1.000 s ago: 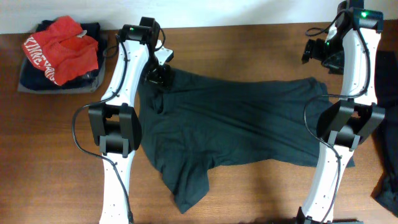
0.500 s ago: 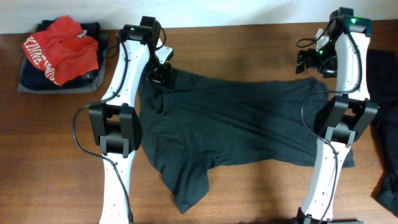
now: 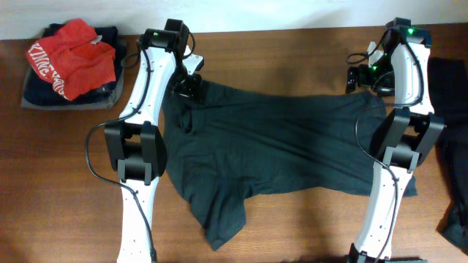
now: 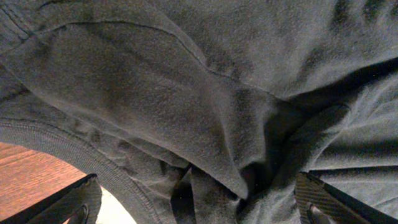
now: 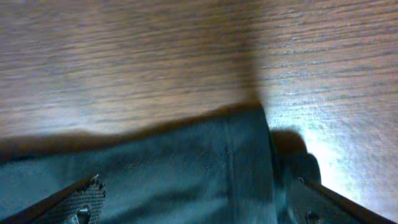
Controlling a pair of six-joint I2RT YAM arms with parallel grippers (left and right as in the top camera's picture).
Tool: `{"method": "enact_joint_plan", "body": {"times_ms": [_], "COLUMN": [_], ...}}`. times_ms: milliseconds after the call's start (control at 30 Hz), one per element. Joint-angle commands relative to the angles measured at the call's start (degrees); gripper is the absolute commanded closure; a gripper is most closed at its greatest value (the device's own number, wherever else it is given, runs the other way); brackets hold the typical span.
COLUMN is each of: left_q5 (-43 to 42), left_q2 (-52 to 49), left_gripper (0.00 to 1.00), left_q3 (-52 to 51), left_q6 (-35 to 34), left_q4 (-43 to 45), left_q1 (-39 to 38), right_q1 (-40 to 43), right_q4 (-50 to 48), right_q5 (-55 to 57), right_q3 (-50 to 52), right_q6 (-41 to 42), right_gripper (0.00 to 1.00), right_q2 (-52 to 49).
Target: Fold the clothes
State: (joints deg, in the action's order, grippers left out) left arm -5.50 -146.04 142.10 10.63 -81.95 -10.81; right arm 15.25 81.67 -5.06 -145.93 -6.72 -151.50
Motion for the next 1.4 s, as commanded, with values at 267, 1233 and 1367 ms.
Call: {"method": "enact_joint_plan", "body": {"times_ms": [267, 1233, 1367], "left_q5": [0.37, 0.37, 0.37], "left_q2": [1.09, 1.09, 1.09], "left_gripper": [0.02, 0.02, 0.02], "left_q3": [0.04, 0.04, 0.04], "left_q6": [-0.52, -0.55, -0.55], "left_q4": [0.13, 0.5, 0.48], "left_q1": [-0.07, -0.07, -0.07], "right_q1": [0.59, 0.59, 0.59], "right_q4": [-2.99, 2.21, 6.03], "right_q5": [-0.11, 5.55, 5.7], "right_q3": [3.26, 2.23, 2.23], "right_q6": [-0.55, 7.74, 9.57], "right_gripper": [0.16, 0.96, 0.96], "right_q2": [-0.76, 5.99, 9.07]}}
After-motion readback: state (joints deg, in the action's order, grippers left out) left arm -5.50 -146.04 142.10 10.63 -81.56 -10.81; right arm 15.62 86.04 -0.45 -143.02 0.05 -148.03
